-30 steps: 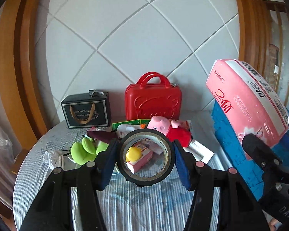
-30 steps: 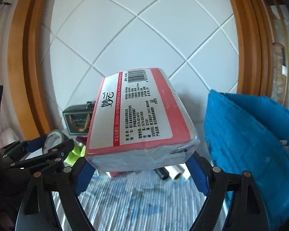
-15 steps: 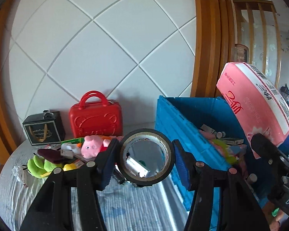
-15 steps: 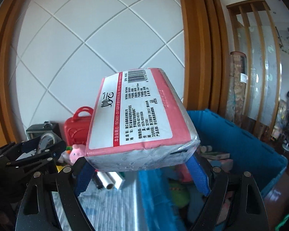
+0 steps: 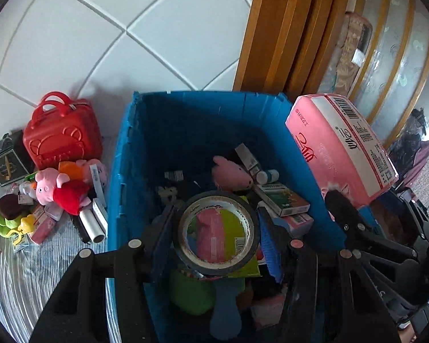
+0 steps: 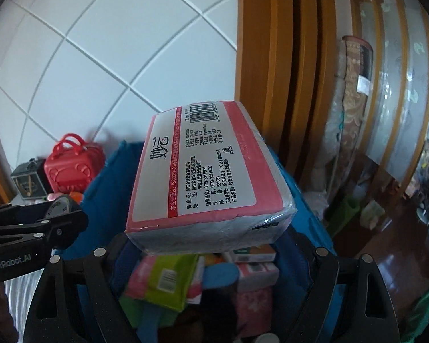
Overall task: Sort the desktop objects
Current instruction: 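Carry the tape roll and pink tissue pack over the blue bin, then open both grippers to drop the tape roll and tissue pack into the bin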
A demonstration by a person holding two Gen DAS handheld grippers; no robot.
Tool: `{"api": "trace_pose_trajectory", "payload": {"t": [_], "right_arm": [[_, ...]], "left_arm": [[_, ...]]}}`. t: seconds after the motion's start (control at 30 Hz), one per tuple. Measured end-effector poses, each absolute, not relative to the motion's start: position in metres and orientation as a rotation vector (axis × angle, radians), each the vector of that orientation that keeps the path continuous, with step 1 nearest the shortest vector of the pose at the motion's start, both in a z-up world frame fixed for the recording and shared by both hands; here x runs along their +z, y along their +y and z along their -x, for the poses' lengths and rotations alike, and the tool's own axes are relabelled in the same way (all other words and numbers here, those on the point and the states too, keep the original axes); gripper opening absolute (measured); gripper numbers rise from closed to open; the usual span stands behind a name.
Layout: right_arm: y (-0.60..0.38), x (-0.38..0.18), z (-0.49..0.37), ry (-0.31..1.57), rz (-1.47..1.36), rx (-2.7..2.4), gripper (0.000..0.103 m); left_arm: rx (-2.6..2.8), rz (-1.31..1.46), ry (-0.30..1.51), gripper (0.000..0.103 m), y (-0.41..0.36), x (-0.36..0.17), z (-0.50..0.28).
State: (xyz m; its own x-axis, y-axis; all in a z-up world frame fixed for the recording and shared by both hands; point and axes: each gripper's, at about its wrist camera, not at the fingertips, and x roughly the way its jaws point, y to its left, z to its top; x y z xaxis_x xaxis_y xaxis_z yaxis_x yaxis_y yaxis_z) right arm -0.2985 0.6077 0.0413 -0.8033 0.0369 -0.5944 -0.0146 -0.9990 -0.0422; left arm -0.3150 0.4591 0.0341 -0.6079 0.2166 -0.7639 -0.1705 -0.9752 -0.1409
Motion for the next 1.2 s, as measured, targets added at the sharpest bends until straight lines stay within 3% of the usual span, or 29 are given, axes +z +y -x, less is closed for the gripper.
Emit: {"api": "trace_pose_trajectory", "payload": {"t": [0.3,0.5,0.67,0.8,0.97,1.2], "right_arm": [[0.646,-0.04,0.371,-0.114,1.324,2.783,0.087],[0.659,-0.073,0.391,-0.167,1.475,2.653,0.087],[0.652,-0.086,0.391,-0.221,1.548,2.634,0.087],[0.654,-0.085,0.39,-0.197,1.558,2.639,0.089],[0.652,-0.083,0.39,-0.216,1.568,2.643,0.091],[0.65,-0.077,0.389,-0.208,1.53,2.687,0.102]], "left_arm": [[2.563,1.636,0.057,0.055,0.517,-0.04,0.417],[2.473,1.725,0.113,0.055,0.532,-0.078,0.432],[2.481,1.685,0.161,0.056,0.535,-0.075,0.429],[2.539,1.625,0.159,0.07,0.532,-0.065,0.426],[2.565,1.603,0.144,0.07,0.526,-0.057,0.426],[2.595,1.611,0.137,0.07,0.518,-0.053,0.426]]}}
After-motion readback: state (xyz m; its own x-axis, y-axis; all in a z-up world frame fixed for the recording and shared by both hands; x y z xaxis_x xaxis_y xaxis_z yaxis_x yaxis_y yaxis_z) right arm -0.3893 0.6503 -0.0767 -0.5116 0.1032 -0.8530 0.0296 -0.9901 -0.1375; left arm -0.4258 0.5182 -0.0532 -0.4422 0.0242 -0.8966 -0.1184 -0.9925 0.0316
